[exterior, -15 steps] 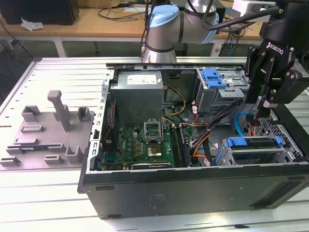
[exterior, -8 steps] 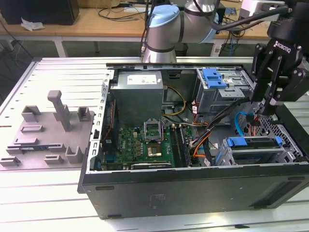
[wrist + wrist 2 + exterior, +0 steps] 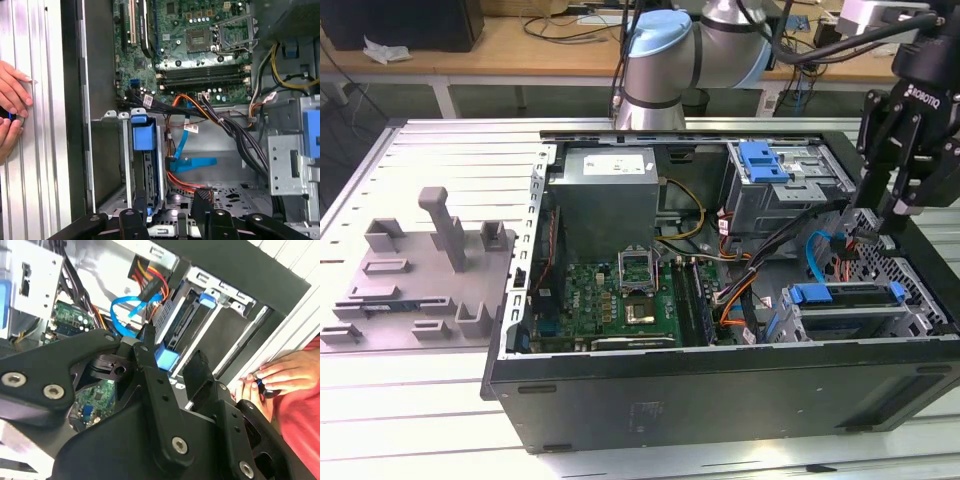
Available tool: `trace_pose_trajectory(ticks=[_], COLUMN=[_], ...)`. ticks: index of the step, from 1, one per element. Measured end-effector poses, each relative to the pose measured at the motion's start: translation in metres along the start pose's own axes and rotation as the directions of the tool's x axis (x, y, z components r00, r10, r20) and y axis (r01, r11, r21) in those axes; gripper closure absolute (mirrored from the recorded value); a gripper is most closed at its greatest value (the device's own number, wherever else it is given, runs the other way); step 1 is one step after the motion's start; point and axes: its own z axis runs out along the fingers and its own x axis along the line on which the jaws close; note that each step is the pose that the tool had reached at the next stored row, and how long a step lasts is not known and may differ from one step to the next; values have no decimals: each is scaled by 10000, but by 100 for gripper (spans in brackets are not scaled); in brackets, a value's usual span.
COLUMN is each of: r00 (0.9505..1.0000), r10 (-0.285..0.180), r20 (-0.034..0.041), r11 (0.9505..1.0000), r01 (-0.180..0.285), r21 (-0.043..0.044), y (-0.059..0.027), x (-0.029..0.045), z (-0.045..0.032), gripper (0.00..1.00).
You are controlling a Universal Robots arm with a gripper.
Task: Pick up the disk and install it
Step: 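Insert the first disk wire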
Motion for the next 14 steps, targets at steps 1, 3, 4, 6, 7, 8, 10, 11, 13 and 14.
trace_pose_trajectory(ticks=[1, 3, 4, 6, 7, 8, 10, 11, 13, 14], r00=[10000, 9999, 9998, 9997, 9996, 9995, 9992, 9988, 9980, 9973], r10=[29, 132, 187, 245, 282, 304, 393, 480, 639, 731], r20=[-1, 3, 2, -1, -1, -3, -5, -4, -3, -4], r11=[10000, 9999, 9998, 9997, 9996, 9995, 9992, 9988, 9979, 9972], r01=[-29, -132, -187, -245, -282, -304, -393, -480, -639, -731], r21=[-4, -23, -32, -42, -49, -52, -68, -83, -110, -126], y=[-22, -82, -99, -113, -124, -132, -163, -181, -195, -198], x=[-9, -42, -62, -88, -105, -116, -138, -144, -150, -151], z=[0, 3, 4, 4, 5, 5, 9, 13, 18, 20], gripper=[50, 50, 50, 58, 58, 58, 65, 65, 65, 65])
